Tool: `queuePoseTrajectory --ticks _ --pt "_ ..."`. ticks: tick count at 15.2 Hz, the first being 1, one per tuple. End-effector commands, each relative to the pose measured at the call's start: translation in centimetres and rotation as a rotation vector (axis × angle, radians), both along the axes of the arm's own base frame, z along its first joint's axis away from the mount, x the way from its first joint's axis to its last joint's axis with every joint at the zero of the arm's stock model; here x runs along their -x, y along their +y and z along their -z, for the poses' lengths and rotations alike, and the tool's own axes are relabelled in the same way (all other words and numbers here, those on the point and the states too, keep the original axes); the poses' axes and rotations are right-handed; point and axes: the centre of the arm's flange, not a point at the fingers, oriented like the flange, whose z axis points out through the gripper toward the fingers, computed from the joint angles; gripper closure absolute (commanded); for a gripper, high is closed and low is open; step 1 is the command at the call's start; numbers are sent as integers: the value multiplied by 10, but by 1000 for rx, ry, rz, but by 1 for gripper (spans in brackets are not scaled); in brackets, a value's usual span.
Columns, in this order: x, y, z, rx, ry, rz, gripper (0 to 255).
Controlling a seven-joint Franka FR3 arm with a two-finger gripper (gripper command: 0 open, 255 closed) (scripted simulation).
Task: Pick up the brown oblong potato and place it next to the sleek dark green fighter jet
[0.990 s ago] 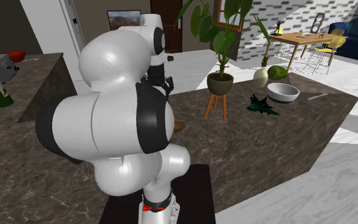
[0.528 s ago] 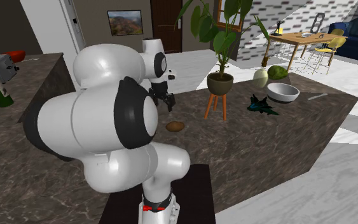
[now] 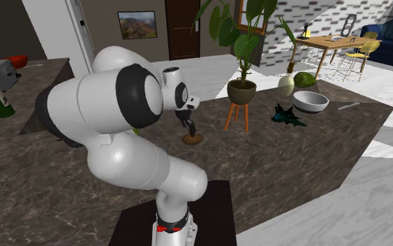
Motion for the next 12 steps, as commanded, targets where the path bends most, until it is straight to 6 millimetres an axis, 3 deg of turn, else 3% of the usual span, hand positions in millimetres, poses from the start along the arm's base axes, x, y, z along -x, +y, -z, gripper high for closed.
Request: queuePoseTrajectory --ticks 1,8,12 --pt "-5 -8 17 10 -26 87 0" --pt "-9 -15 53 10 -26 87 0" --pt "-9 -16 56 10 -26 87 0"
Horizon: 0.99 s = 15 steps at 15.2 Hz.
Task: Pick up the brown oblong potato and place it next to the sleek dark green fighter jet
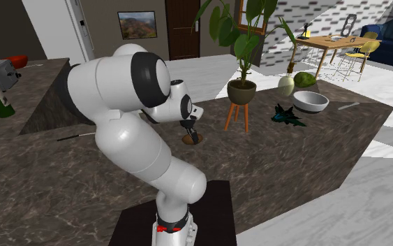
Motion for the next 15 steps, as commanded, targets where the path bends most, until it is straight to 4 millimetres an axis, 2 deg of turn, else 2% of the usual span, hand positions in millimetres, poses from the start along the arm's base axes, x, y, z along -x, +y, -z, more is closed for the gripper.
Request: queuePoseTrajectory --ticks 1,4,5,14,15 --pt "0 0 0 0 0 0 0" --pt "0 0 0 0 0 0 0" --pt "0 0 0 0 0 0 255" --pt "0 0 0 0 0 0 255" --pt "0 0 -5 0 0 0 255"
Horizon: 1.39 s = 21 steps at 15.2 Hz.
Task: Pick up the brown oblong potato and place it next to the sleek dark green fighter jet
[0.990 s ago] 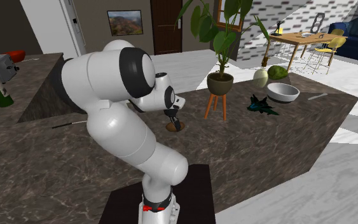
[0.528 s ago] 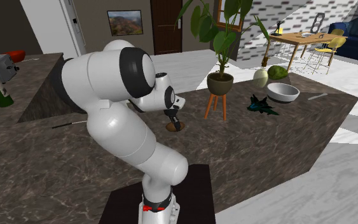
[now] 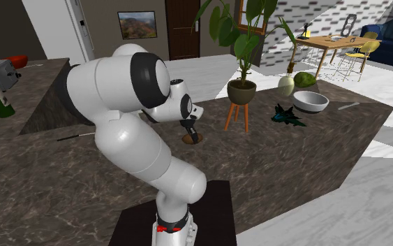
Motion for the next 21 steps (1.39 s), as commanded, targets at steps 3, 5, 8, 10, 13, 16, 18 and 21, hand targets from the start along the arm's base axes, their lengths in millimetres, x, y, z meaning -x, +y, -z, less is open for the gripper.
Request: queuePoseTrajectory --ticks 3,5,8,10,13,16,18,21 --pt "0 0 -18 0 0 0 255" --pt "0 0 -29 0 0 0 255" --pt "0 0 -45 0 0 0 255" --pt "0 0 -55 0 0 0 255" --pt "0 0 -71 0 0 0 255" --pt "0 0 -87 0 0 0 255" --pt "0 0 -98 0 0 0 255" --pt "0 0 -113 0 0 0 255"
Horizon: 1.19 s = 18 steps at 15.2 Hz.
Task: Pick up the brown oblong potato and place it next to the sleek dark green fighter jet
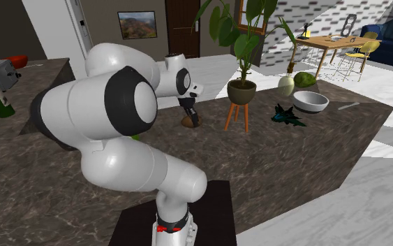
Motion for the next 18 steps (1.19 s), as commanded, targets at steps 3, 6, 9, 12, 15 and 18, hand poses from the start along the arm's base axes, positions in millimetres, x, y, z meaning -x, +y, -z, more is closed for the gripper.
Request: queuePoseTrajectory --ticks 3,6,9,12,15,18 --pt "0 1 -20 0 1 0 255" --pt "0 1 -36 0 1 0 255" --pt "0 1 -52 0 1 0 255" --pt "-8 -10 -58 0 1 0 255" --pt "-30 -42 -58 0 1 0 255" --pt "-53 -75 -58 0 1 0 255"
